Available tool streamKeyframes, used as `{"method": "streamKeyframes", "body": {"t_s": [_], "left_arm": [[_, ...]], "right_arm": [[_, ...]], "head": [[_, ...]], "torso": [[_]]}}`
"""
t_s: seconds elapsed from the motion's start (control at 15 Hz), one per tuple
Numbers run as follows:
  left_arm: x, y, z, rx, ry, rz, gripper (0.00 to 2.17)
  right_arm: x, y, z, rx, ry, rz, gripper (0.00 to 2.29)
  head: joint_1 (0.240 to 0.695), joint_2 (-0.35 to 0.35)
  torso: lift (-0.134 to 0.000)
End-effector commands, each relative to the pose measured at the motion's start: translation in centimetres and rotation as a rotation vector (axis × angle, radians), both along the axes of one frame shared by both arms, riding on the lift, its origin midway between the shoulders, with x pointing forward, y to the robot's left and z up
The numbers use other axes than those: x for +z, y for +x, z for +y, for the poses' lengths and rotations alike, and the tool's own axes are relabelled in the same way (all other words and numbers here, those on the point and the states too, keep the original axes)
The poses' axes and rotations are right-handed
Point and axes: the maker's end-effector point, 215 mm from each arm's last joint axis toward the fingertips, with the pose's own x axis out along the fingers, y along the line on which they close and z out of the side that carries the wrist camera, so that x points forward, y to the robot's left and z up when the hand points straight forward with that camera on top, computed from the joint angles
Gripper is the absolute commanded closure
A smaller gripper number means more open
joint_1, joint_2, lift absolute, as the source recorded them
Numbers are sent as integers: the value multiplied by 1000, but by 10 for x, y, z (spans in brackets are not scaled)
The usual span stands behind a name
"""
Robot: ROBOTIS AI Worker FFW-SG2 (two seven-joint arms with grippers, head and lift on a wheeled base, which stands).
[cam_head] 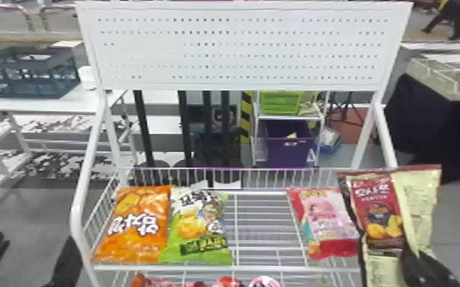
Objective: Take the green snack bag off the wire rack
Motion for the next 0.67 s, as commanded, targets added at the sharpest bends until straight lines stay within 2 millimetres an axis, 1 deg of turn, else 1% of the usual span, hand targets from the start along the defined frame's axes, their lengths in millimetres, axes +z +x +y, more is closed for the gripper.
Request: {"method": "streamKeyframes", "body": {"t_s": [0.0,0.07,0.13,0.2,0.27,0.33,0.4,0.53,0.6], "left_arm": [[-1,0,-4,-7,-4,0,87],[-1,1,-7,-14,-3,2,87],[1,5,-16,-31,-7,-6,87],[-3,10,-30,-56,-16,-4,87],[-5,18,-56,-107,-14,-2,87],[-7,24,-78,-139,-16,2,87],[-16,31,-104,-184,-19,20,87],[-40,47,-159,-263,5,75,87],[-58,57,-184,-299,32,116,87]], "right_arm": [[-1,-1,0,0,-1,3,2246],[0,-1,0,-1,0,2,2246],[0,-1,0,-1,0,2,2246],[0,-1,0,-1,0,2,2246],[0,-1,1,0,-1,2,2246],[0,-1,1,0,-1,2,2243],[-2,-1,0,0,-1,5,2246],[-3,0,2,2,2,6,2246],[-3,0,3,5,4,5,2246]], "head": [[499,0],[499,0],[499,0],[499,0],[499,0],[499,0],[499,0],[499,0],[499,0]], "torso": [[0],[0],[0],[0],[0],[0],[0],[0],[0]]}}
